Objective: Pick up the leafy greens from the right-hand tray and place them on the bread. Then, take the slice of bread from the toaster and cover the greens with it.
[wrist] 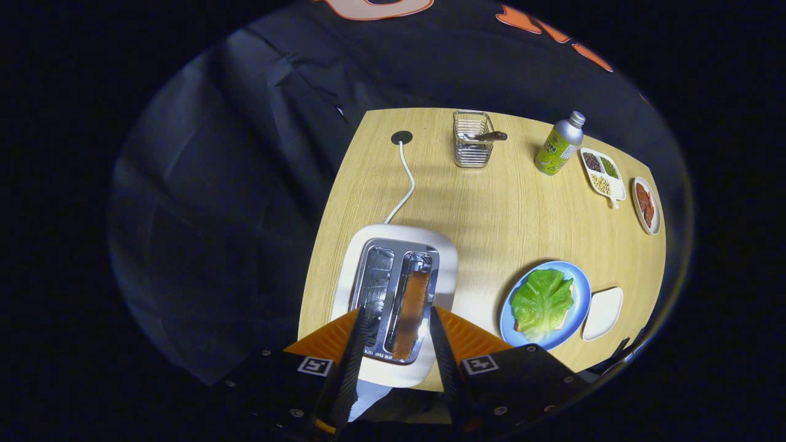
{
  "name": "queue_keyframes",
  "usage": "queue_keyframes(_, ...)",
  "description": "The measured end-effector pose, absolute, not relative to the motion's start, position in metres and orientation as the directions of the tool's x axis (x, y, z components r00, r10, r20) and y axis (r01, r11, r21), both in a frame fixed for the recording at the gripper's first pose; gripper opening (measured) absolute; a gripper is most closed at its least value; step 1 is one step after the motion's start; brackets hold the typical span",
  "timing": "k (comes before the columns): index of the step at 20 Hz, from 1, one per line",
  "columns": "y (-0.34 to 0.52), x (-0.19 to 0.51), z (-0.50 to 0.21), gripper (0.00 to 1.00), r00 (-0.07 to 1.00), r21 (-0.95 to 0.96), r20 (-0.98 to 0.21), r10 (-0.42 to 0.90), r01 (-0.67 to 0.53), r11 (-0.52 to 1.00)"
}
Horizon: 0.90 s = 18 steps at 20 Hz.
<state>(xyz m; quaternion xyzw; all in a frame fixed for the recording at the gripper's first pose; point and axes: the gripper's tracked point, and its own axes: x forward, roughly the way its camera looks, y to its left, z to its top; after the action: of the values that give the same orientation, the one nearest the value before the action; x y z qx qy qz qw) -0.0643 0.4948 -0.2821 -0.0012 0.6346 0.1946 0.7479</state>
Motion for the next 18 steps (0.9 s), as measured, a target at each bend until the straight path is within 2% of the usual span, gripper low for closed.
queue_keyframes(4, 0.496, -0.065, -0.296, 0.45, 0.111, 0.2, -0.966, 0.234, -0.256, 0.946)
queue_keyframes(9, 0.498, -0.067, -0.309, 0.31, 0.104, 0.181, -0.972, 0.209, -0.23, 0.956)
queue_keyframes(10, 0.498, -0.066, -0.31, 0.22, 0.103, 0.19, -0.971, 0.216, -0.218, 0.957)
queue_keyframes(11, 0.5, -0.066, -0.31, 0.18, 0.101, 0.209, -0.967, 0.234, -0.211, 0.955)
queue_keyframes(14, 0.497, -0.064, -0.306, 0.13, 0.096, 0.242, -0.959, 0.265, -0.206, 0.948)
queue_keyframes(18, 0.495, -0.062, -0.283, 0.12, 0.105, 0.321, -0.933, 0.345, -0.195, 0.927)
